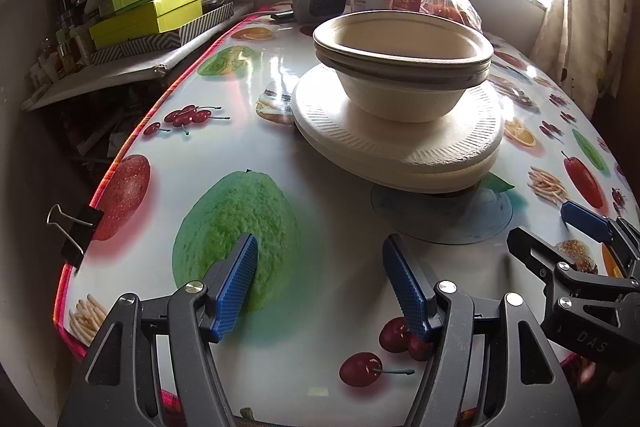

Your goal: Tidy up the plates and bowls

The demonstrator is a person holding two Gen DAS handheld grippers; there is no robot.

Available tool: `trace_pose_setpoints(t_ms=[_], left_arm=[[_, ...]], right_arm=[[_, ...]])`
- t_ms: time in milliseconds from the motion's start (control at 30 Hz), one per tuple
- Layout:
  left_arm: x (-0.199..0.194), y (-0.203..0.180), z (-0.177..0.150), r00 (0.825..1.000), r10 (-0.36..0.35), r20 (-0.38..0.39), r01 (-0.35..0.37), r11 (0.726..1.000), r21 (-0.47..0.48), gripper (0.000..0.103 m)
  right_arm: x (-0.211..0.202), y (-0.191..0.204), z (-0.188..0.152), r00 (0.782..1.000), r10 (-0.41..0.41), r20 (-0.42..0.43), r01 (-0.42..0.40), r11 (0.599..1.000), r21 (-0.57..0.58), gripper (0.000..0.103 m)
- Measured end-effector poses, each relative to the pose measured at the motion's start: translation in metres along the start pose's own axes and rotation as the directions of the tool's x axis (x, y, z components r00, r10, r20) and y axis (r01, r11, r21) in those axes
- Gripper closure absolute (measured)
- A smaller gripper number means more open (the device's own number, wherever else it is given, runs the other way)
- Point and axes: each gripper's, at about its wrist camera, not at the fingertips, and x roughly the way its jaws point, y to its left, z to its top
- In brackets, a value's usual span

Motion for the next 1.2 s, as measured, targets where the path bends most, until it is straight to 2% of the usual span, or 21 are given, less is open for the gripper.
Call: trace_pose_setpoints(t_ms=[400,533,1200], left_arm=[[0.0012,-0.0035,-0.0007,1.000,0.009,0.008,-0.009,1.000,0.008,0.031],[0.0018,-0.0033,-0.0004,1.000,0.008,0.010,-0.008,1.000,0.006,0.031],[0.0017,-0.0037,0.0001,1.000,0.010,0.013,-0.010,1.000,0.006,0.030]], right_arm=[[0.0018,-0.0008,-0.0012,0.999,-0.034,-0.001,0.034,0.999,0.003,0.010],[0.0031,-0.0030,-0.0018,0.999,-0.044,-0.005,0.044,0.999,0.012,0.003],[0.0031,-0.0044,-0.0023,0.999,-0.046,-0.003,0.046,0.999,0.015,0.002]])
